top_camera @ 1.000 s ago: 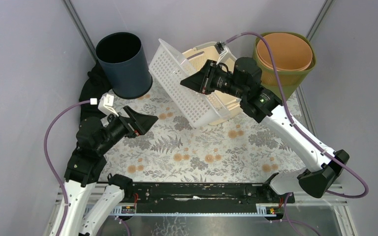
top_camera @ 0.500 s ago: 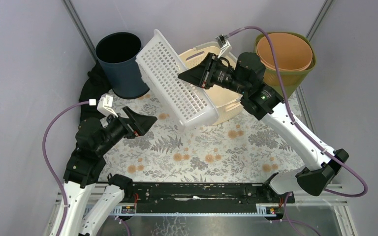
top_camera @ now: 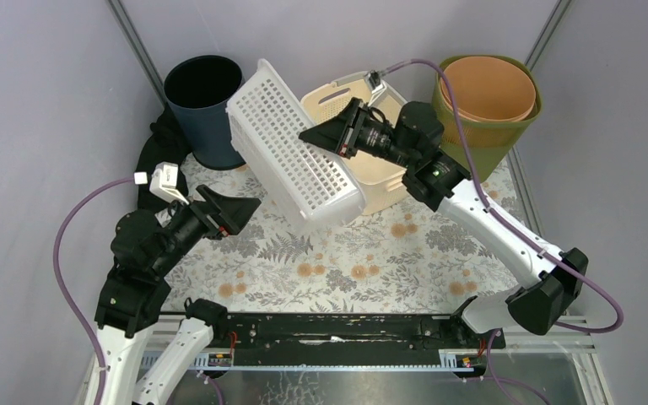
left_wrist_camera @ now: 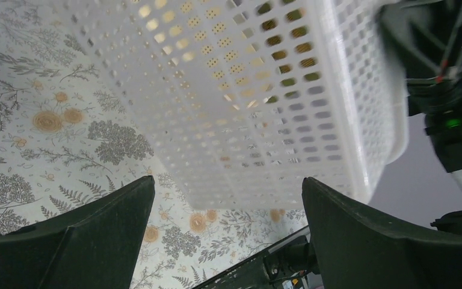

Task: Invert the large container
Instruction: Turn the container upside down at the center of the board.

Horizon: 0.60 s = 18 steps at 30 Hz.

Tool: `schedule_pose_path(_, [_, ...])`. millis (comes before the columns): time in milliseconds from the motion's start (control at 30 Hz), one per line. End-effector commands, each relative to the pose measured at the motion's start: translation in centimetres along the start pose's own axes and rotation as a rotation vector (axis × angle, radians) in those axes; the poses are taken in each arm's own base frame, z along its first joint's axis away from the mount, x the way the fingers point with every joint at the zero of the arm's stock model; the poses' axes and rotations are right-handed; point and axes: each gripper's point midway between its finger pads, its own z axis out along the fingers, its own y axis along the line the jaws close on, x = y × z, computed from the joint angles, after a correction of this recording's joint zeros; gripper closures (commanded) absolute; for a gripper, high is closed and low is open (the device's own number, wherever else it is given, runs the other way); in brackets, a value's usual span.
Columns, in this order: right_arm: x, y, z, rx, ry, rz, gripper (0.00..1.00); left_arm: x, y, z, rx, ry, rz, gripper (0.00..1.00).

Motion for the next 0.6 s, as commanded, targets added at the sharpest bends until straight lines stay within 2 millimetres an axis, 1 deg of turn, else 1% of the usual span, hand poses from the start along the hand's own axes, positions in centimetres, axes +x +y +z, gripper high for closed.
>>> schedule_pose_path(0, [-1.5,4.3,-1.2,-0.172,-0.082,0.008,0.92,-0.7,-0.7,-0.9,0.009,-0.023,0.028,0.00])
schedule_pose_path(333, [0.3,1.0,-1.5,-0.181,-0.116,0.135,0.91,-0.6,-0.6,-1.2,0.006,-0.023,0.029,0.00])
schedule_pose_path(567, [1.4,-1.3,-1.3,-0.200,-0.134,0.240,0.91,-0.4,-0.4,-1.1,0.000,-0.018,0.031,0.00])
